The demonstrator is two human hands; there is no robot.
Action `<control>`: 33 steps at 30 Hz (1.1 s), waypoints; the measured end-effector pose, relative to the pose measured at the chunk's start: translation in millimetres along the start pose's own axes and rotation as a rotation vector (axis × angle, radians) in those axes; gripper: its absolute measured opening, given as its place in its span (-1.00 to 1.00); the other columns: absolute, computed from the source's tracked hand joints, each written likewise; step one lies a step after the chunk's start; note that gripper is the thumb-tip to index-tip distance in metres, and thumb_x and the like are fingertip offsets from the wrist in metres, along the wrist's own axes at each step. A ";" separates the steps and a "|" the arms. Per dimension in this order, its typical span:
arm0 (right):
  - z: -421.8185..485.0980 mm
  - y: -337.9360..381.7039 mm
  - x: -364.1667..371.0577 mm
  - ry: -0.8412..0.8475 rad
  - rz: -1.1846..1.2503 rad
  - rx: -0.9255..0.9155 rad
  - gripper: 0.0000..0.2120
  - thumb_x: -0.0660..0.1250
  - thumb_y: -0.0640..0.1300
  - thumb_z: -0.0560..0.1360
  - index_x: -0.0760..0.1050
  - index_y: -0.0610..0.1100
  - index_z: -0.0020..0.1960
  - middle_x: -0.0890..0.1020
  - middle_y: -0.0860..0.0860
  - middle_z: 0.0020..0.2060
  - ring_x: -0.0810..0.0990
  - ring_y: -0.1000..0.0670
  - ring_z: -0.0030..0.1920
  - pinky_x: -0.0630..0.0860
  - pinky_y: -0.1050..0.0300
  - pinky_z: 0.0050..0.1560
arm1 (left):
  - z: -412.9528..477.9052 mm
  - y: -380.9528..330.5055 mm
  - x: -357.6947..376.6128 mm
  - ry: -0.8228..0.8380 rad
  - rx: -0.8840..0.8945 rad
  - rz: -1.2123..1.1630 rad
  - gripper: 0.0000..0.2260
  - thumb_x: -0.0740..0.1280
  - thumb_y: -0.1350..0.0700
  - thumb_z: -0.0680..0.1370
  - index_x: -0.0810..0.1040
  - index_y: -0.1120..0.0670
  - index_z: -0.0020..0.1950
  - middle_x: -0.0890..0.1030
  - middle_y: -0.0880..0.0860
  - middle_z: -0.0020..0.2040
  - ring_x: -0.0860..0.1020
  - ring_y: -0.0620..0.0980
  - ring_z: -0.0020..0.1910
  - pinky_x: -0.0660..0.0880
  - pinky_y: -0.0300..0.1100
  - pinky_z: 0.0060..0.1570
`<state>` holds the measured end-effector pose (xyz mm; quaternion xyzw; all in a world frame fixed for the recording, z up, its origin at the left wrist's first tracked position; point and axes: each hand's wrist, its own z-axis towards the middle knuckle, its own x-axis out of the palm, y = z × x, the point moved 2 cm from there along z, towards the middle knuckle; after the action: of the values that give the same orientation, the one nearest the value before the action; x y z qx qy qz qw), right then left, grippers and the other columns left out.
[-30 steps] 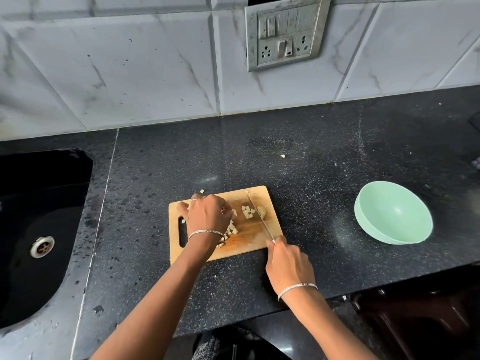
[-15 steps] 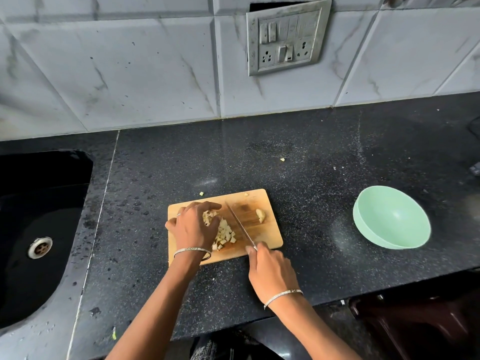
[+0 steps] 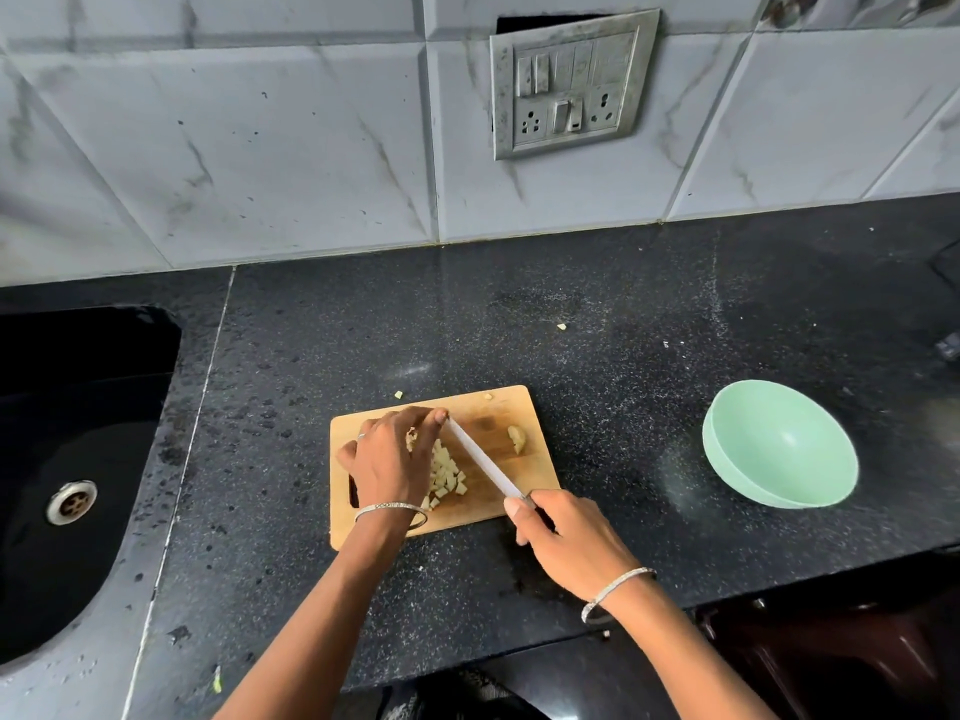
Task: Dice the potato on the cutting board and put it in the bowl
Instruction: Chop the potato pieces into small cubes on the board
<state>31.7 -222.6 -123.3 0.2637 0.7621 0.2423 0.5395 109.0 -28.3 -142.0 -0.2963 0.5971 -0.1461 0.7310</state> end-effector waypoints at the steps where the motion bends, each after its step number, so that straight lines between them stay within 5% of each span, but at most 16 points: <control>1: -0.9 -2.4 -2.9 0.020 0.014 0.001 -0.58 0.15 0.18 0.59 0.53 -0.08 -0.25 0.54 0.10 -0.48 0.45 0.15 -0.46 0.36 0.22 -0.36 | 2.1 -0.6 0.9 0.004 -0.014 -0.002 -0.72 0.23 -0.22 0.55 0.65 -0.11 -0.05 0.66 -0.08 -0.08 0.53 0.04 0.05 0.12 -0.07 -0.08; 7: 1.6 -27.4 -19.1 -0.068 0.154 0.125 -0.58 0.19 0.17 0.58 0.53 -0.07 -0.30 0.50 0.10 -0.53 0.45 0.11 -0.49 0.39 0.10 -0.34 | 4.8 -3.3 8.0 0.002 -0.026 0.066 -0.86 0.35 0.05 0.53 0.61 -0.17 0.04 0.64 -0.09 0.03 0.49 0.04 0.15 0.19 -0.03 -0.02; 11: 4.4 -36.7 -28.8 -0.153 0.080 0.179 -0.61 0.16 0.14 0.60 0.52 -0.02 -0.29 0.50 0.12 -0.49 0.51 0.01 -0.34 0.35 0.09 -0.23 | 1.4 -29.1 18.0 0.088 0.153 0.145 -0.80 0.35 -0.13 0.50 0.58 -0.19 0.11 0.63 -0.13 0.07 0.47 -0.01 0.19 0.25 0.04 0.11; 16: 3.5 -40.6 -28.7 -0.148 0.031 0.227 -0.63 0.12 0.14 0.62 0.54 0.00 -0.21 0.49 0.14 -0.42 0.51 -0.04 -0.21 0.33 0.08 -0.16 | -0.5 -57.1 40.6 0.262 0.295 0.250 -0.64 0.38 -0.27 0.40 0.54 -0.26 0.17 0.60 -0.23 0.13 0.40 -0.08 0.21 0.11 -0.03 -0.01; 27: -2.5 -43.8 -21.2 -0.122 0.050 0.210 -0.63 0.11 0.15 0.62 0.54 -0.01 -0.18 0.53 0.15 -0.37 0.55 -0.02 -0.19 0.34 0.10 -0.17 | 1.3 -51.1 50.3 0.241 0.203 0.170 -0.76 0.40 -0.25 0.39 0.61 -0.24 0.01 0.66 -0.22 -0.15 0.44 -0.12 0.15 0.11 -0.01 0.04; 33: -1.5 -41.2 -12.8 -0.093 0.056 0.224 -0.61 0.10 0.17 0.62 0.55 -0.03 -0.17 0.61 0.09 -0.25 0.59 -0.08 -0.09 0.44 0.04 -0.06 | -2.7 -54.3 49.5 0.230 0.232 0.145 -0.77 0.42 -0.19 0.39 0.58 -0.25 0.04 0.65 -0.27 -0.06 0.44 -0.11 0.17 0.14 -0.01 0.07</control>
<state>28.1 -261.9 -140.9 0.3544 0.7509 0.1579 0.5344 126.1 -99.5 -148.2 -0.1475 0.6757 -0.1939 0.6958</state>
